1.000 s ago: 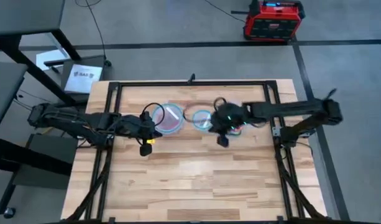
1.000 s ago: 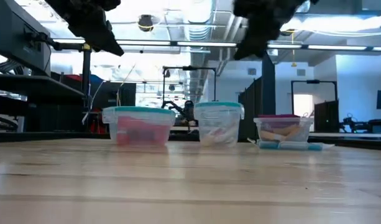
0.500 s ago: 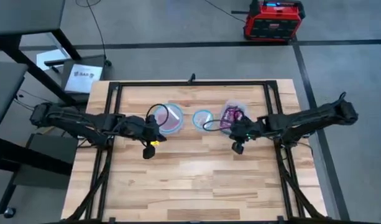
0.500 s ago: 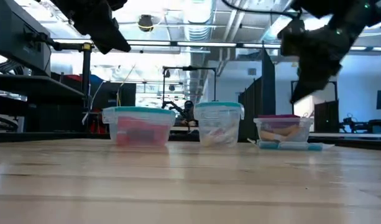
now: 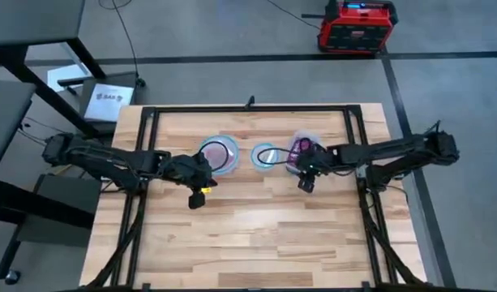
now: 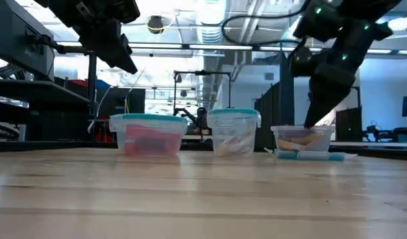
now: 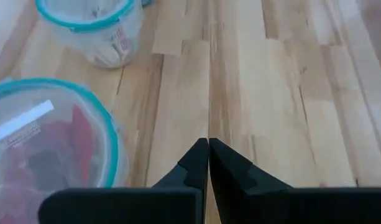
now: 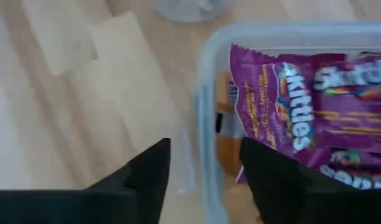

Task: Sort candy
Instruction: Move the top right transparent bin to the center

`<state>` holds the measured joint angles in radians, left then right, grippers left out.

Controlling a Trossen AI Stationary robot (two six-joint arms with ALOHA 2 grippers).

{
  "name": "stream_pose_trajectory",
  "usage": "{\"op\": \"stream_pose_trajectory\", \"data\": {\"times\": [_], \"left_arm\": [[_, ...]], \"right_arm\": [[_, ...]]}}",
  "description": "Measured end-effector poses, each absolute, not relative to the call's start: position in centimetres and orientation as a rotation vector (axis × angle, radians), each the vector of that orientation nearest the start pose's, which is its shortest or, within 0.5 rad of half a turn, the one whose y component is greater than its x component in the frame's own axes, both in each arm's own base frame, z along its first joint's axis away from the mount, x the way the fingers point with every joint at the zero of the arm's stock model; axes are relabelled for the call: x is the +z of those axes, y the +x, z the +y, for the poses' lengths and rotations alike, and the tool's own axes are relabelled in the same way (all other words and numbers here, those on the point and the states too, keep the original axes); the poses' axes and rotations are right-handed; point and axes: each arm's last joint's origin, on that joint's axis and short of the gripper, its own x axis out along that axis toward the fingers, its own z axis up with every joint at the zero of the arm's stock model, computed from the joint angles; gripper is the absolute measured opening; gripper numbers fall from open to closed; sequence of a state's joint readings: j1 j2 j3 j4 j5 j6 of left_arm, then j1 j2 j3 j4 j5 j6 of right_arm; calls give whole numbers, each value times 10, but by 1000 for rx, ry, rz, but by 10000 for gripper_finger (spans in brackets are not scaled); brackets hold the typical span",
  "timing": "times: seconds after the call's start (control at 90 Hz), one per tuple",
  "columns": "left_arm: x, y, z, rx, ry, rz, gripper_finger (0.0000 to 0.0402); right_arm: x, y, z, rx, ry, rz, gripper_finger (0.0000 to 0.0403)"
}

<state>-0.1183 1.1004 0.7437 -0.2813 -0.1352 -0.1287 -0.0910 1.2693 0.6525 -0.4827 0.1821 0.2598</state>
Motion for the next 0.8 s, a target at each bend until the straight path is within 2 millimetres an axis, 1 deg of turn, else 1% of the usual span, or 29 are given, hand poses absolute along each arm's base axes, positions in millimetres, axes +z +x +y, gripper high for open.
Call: {"op": "stream_pose_trajectory", "data": {"times": [0.111, 0.189, 0.233, 0.278, 0.389, 0.422, 0.456, 0.544, 0.611, 0.722, 0.8], "left_arm": [[252, 227, -23, 58, -43, 630, 0], [252, 227, -23, 55, -33, 630, 0], [252, 227, -23, 53, -27, 630, 0], [252, 227, -23, 52, -25, 630, 0], [252, 227, -23, 52, -25, 630, 0], [252, 227, -23, 53, -24, 630, 0], [252, 227, -23, 53, -24, 631, 0], [252, 227, -23, 53, -24, 631, 0], [252, 227, -23, 53, -24, 635, 0], [251, 226, -23, 54, -22, 648, 0], [251, 226, -23, 56, -25, 650, 0]], "right_arm": [[168, 221, -30, -400, 188, 1108, 210], [162, 223, -31, -397, 193, 1138, 194], [160, 224, -31, -397, 191, 1149, 171], [158, 224, -30, -395, 189, 1158, 139], [158, 225, -30, -383, 188, 1159, 33], [159, 224, -30, -386, 184, 1155, 20], [160, 223, -30, -390, 181, 1154, 16], [173, 224, -26, -381, 173, 1151, 10], [188, 225, -17, -346, 165, 1151, 4], [219, 235, 13, -213, 133, 1071, 3], [228, 236, 40, -123, 126, 1040, 2]]}}
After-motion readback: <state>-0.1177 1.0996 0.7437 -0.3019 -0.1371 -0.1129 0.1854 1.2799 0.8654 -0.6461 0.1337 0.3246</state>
